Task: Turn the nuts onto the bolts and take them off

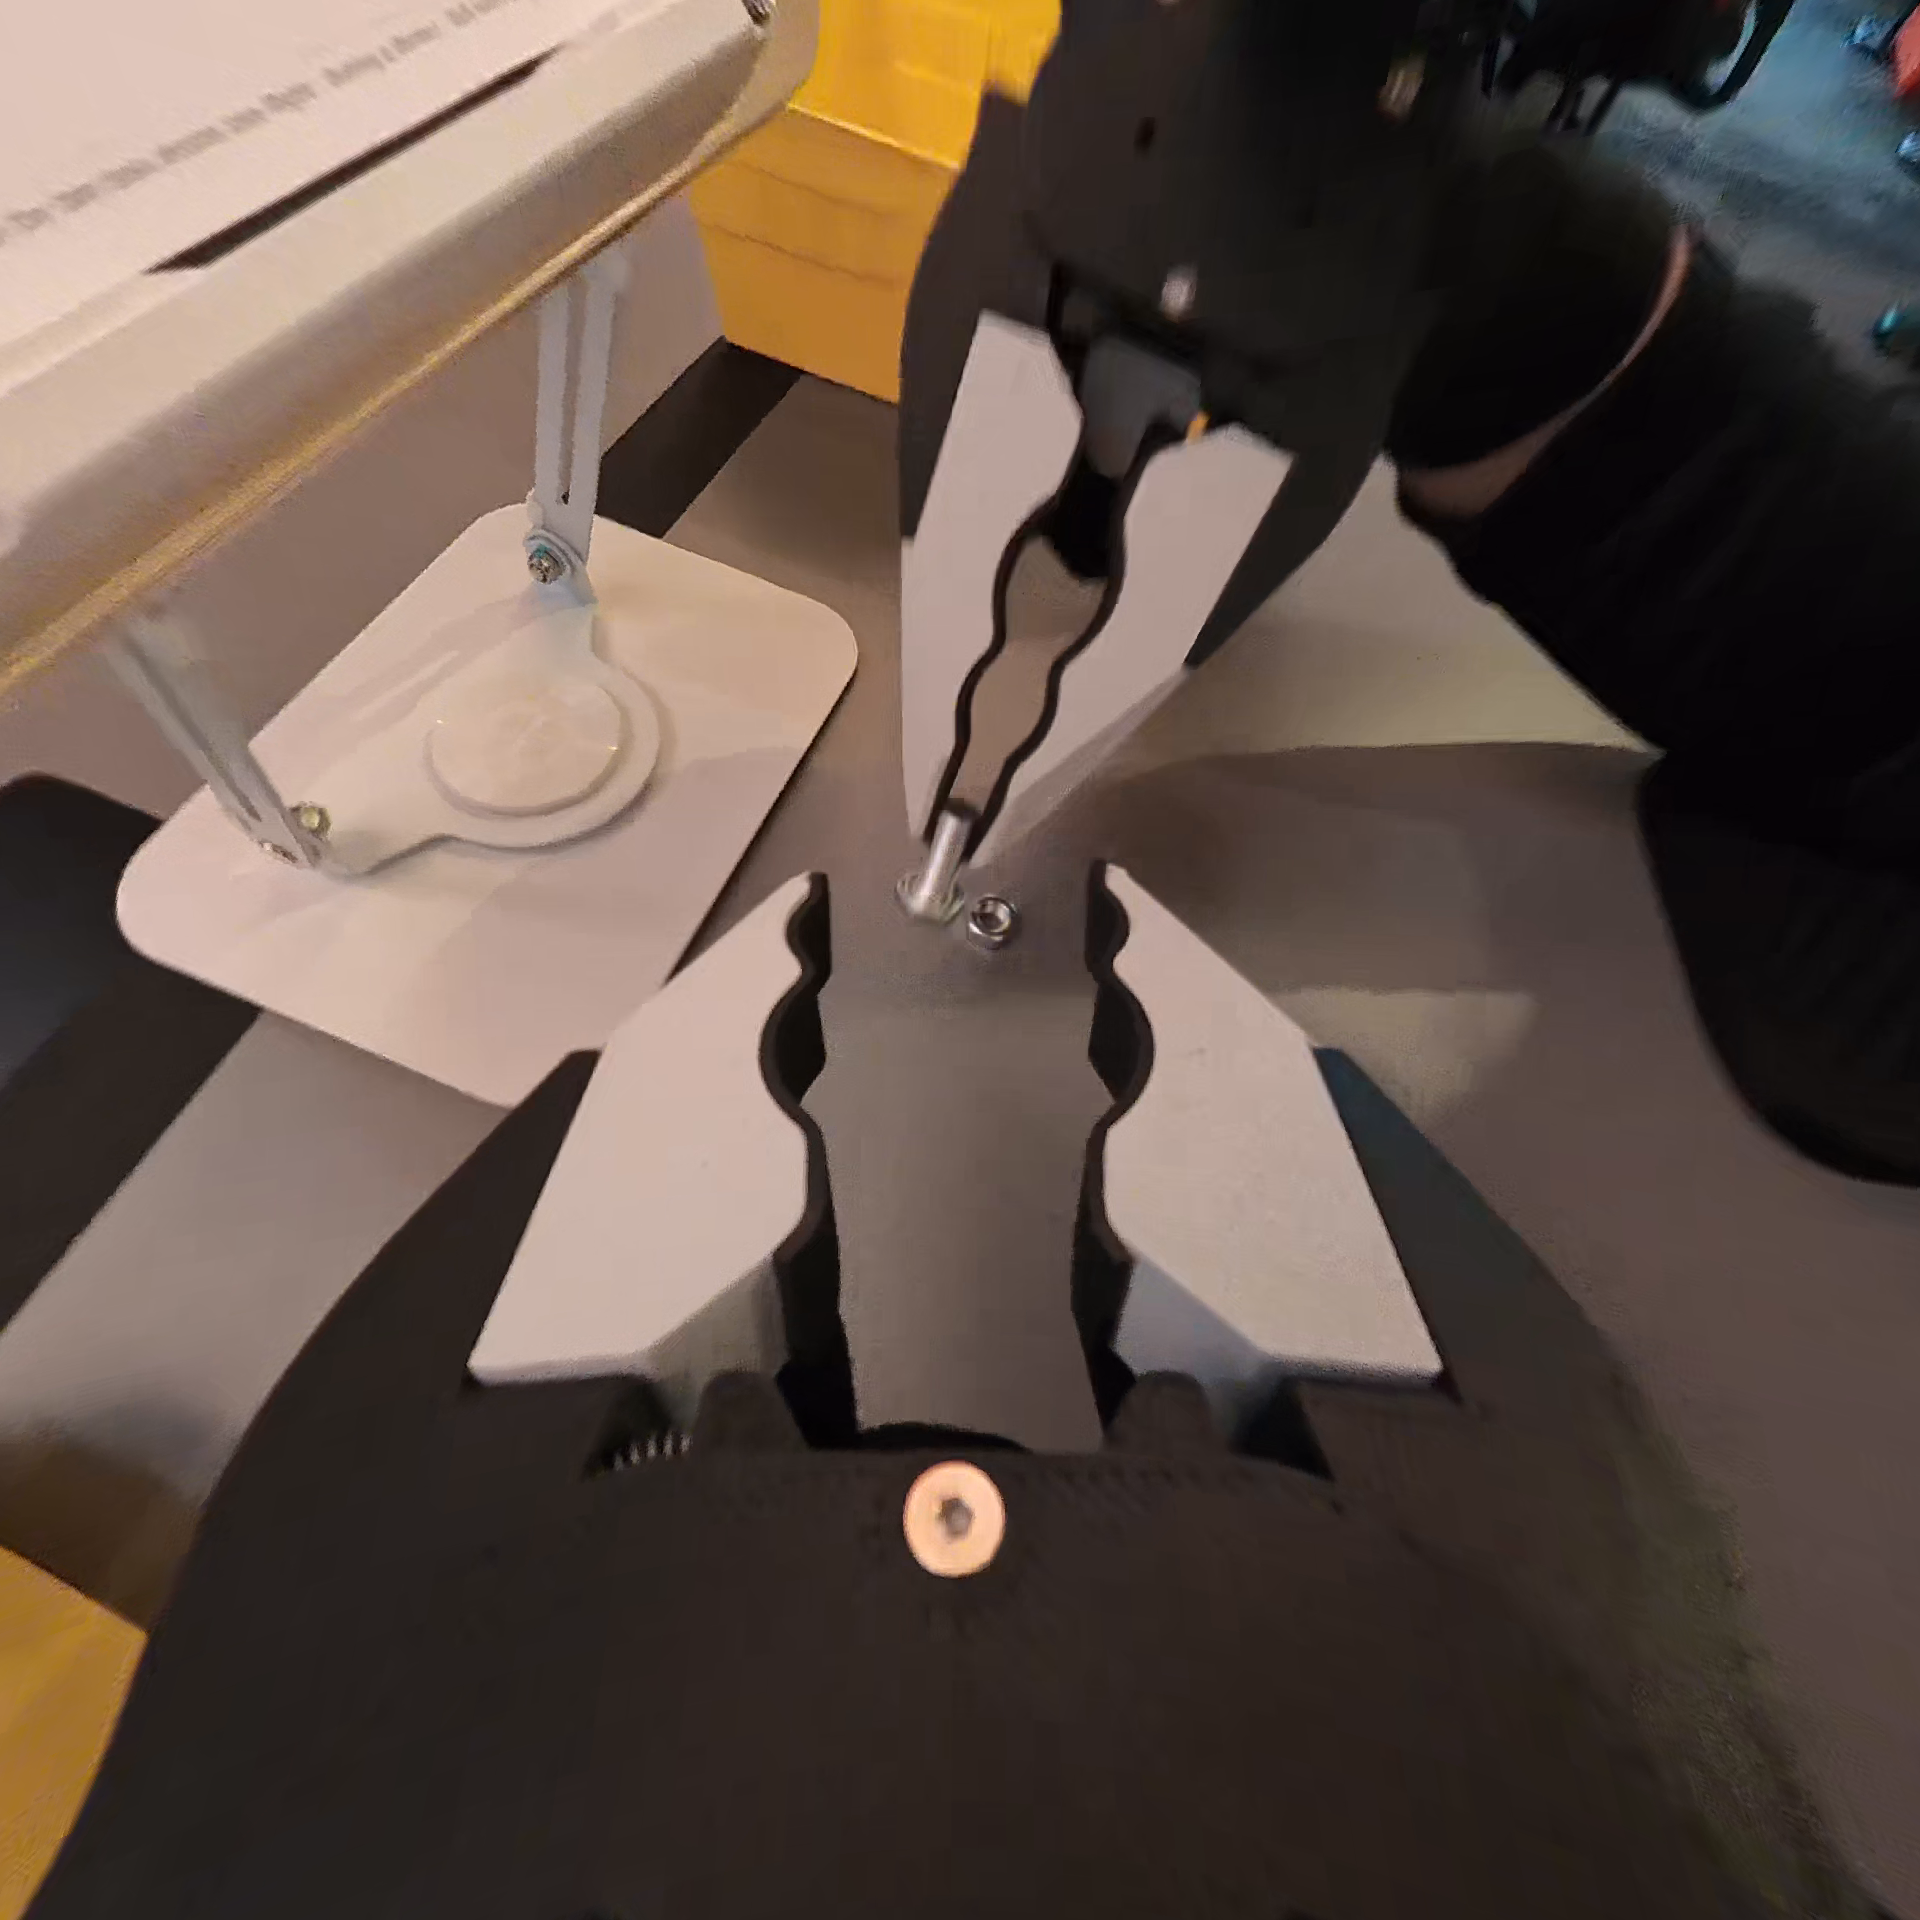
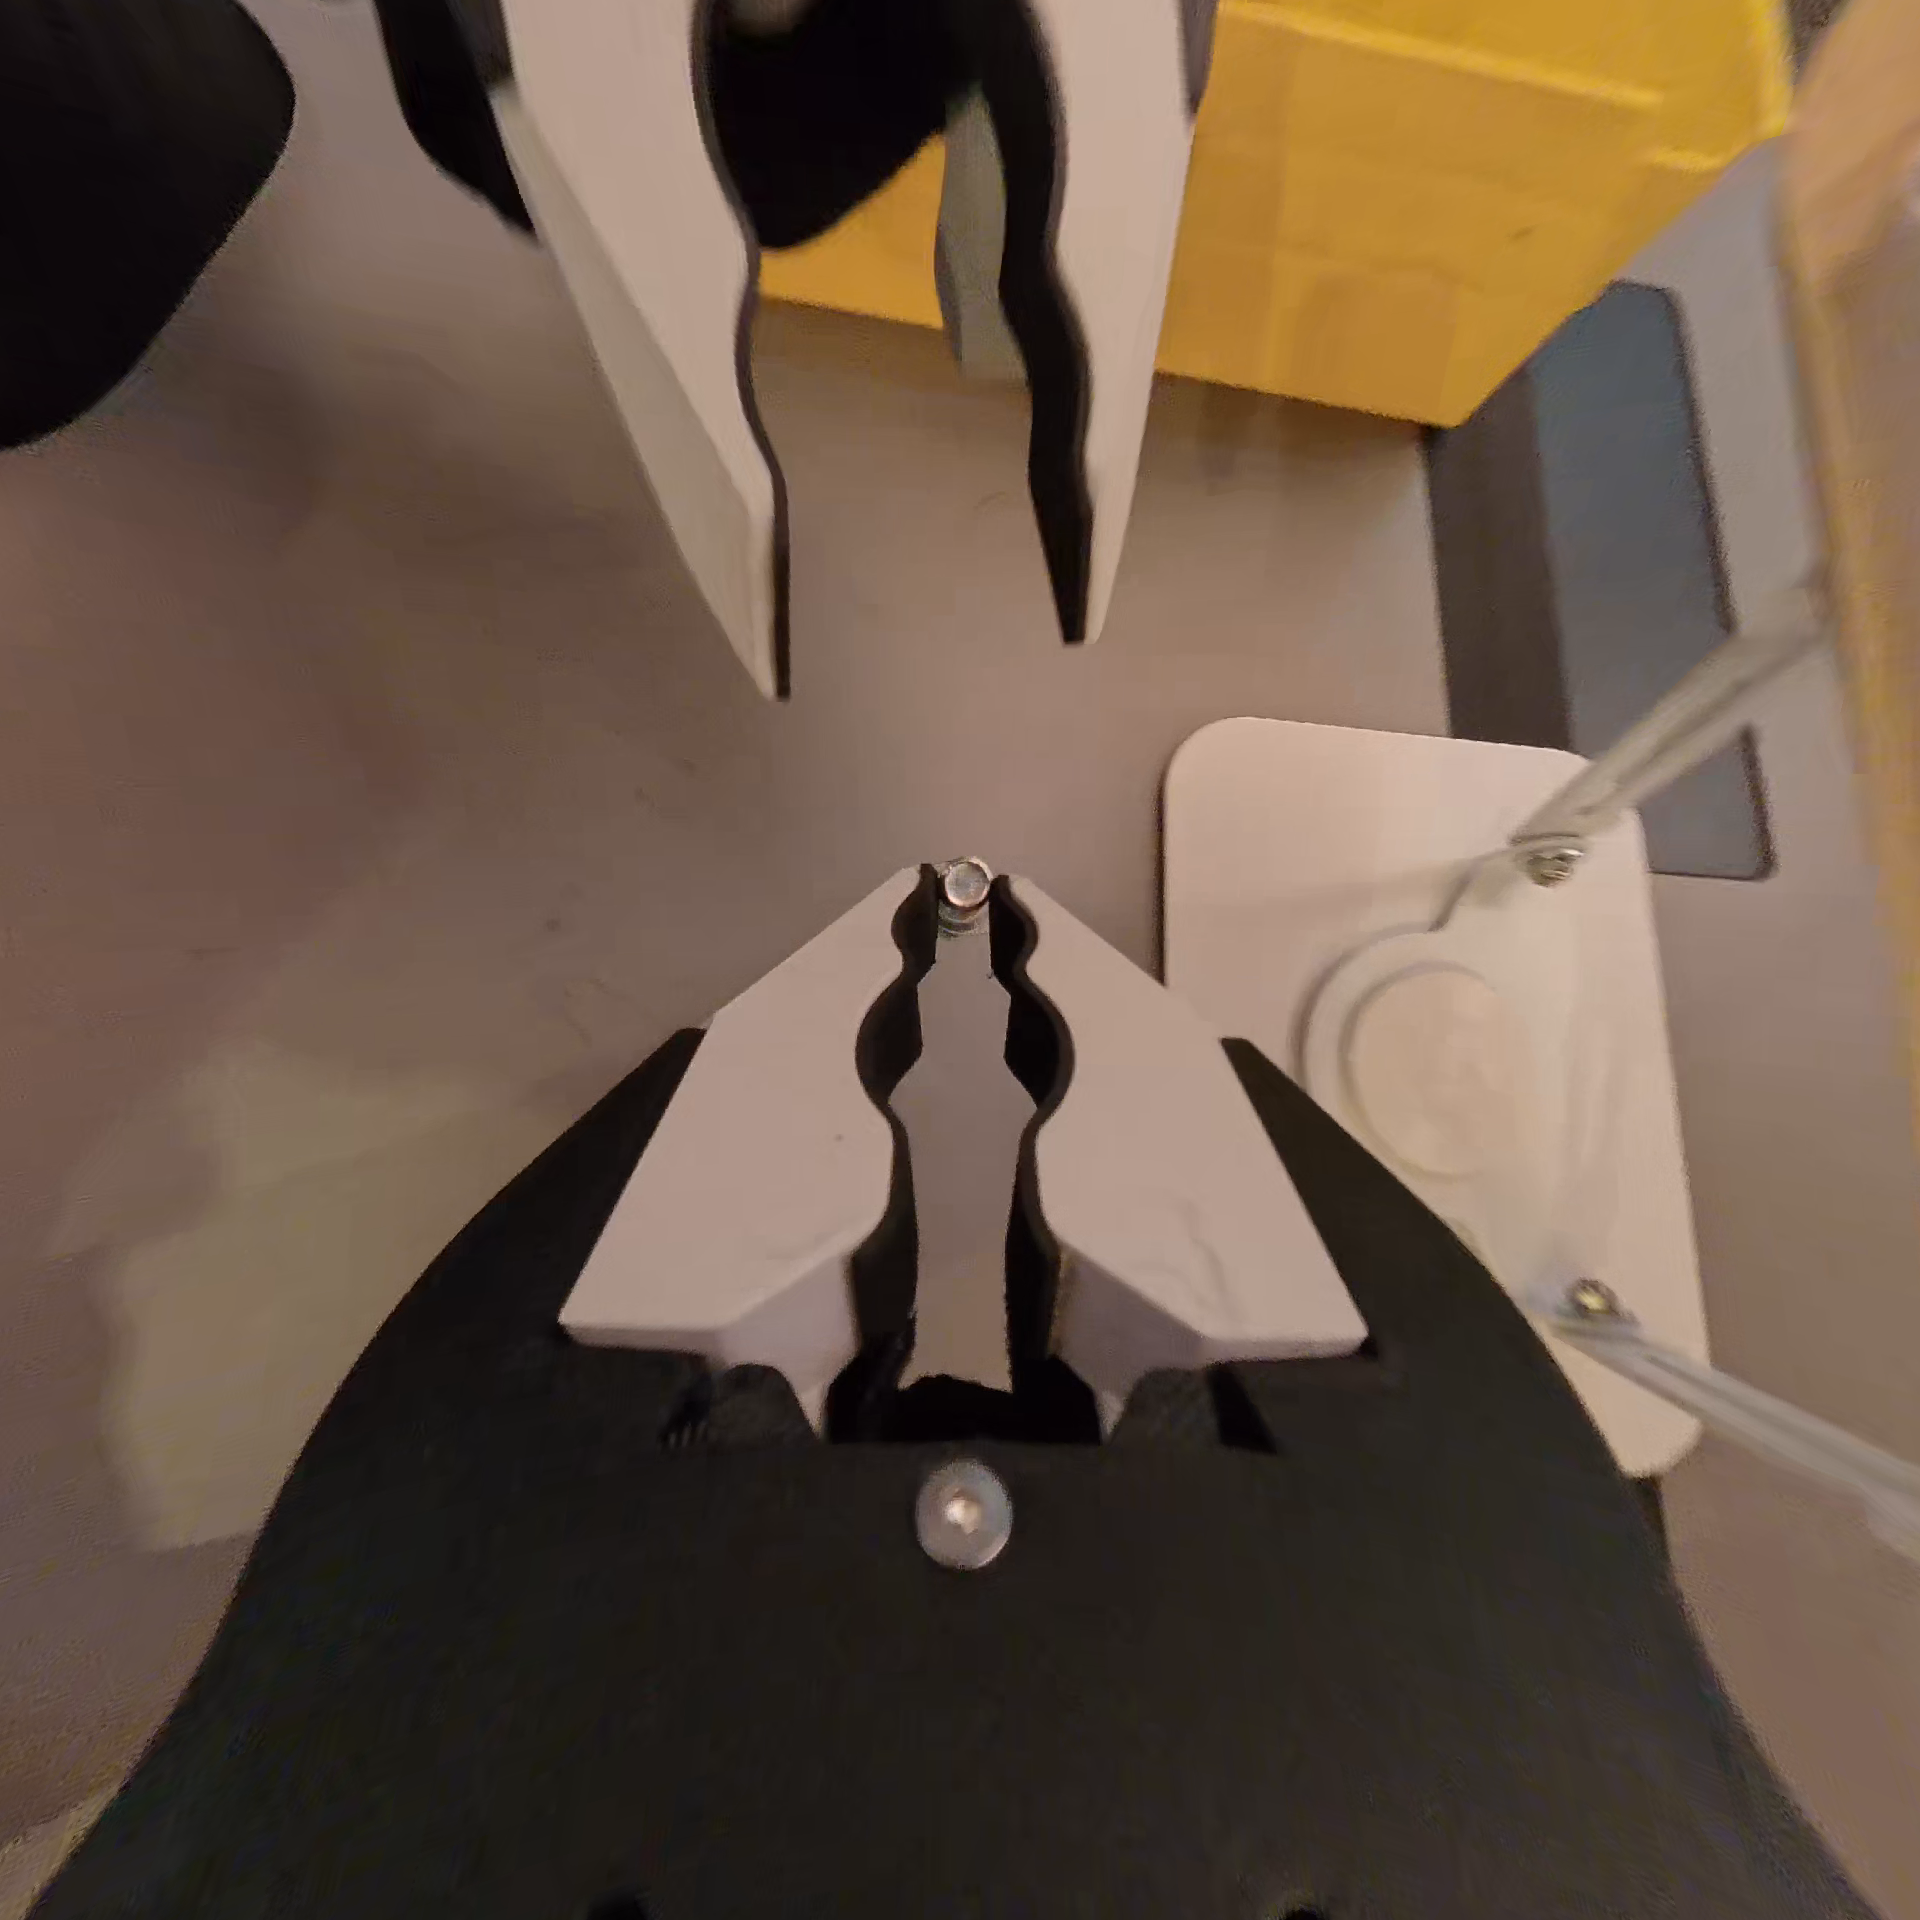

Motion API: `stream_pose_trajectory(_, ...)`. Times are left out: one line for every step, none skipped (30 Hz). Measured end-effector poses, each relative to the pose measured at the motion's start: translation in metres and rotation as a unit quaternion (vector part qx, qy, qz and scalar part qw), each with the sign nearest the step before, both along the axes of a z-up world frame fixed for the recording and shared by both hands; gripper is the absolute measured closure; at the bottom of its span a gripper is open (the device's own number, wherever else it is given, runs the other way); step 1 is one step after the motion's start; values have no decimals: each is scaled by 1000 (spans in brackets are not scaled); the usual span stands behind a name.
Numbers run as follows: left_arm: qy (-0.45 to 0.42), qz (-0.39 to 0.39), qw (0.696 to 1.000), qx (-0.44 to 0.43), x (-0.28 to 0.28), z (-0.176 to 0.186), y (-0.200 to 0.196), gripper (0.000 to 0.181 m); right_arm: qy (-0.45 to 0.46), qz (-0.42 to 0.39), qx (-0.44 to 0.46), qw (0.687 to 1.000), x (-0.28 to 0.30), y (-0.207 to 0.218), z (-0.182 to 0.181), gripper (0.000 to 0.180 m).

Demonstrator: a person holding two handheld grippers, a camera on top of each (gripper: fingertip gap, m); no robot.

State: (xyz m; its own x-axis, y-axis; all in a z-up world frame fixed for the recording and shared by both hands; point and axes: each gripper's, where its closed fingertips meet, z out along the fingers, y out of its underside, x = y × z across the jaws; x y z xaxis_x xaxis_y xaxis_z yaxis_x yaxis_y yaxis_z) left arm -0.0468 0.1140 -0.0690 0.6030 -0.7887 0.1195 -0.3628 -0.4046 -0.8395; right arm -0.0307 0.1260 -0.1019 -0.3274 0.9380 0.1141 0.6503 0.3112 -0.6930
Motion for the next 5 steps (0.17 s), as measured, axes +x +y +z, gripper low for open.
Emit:
stream_pose_trajectory(5, -9, 1000, 5, 5, -2, 4, 133, 9, -7, 3, 1000, 4, 4, 8, 172)
stream_pose_trajectory(7, -17, 1000, 13, 9, -3, 10, 133, 17, -14, 6, 1000, 9, 8, 15, 172)
stream_pose_trajectory(10, -23, 999, 24, 13, -3, 15, 133, 23, -20, 9, 999, 13, 11, 21, 172)
stream_pose_trajectory(9, -28, 999, 35, 17, -3, 21, 133, 28, -27, 12, 999, 18, 14, 27, 172)
stream_pose_trajectory(1, -32, 998, 45, 22, -1, 27, 134, 33, -34, 15, 999, 22, 17, 33, 172)
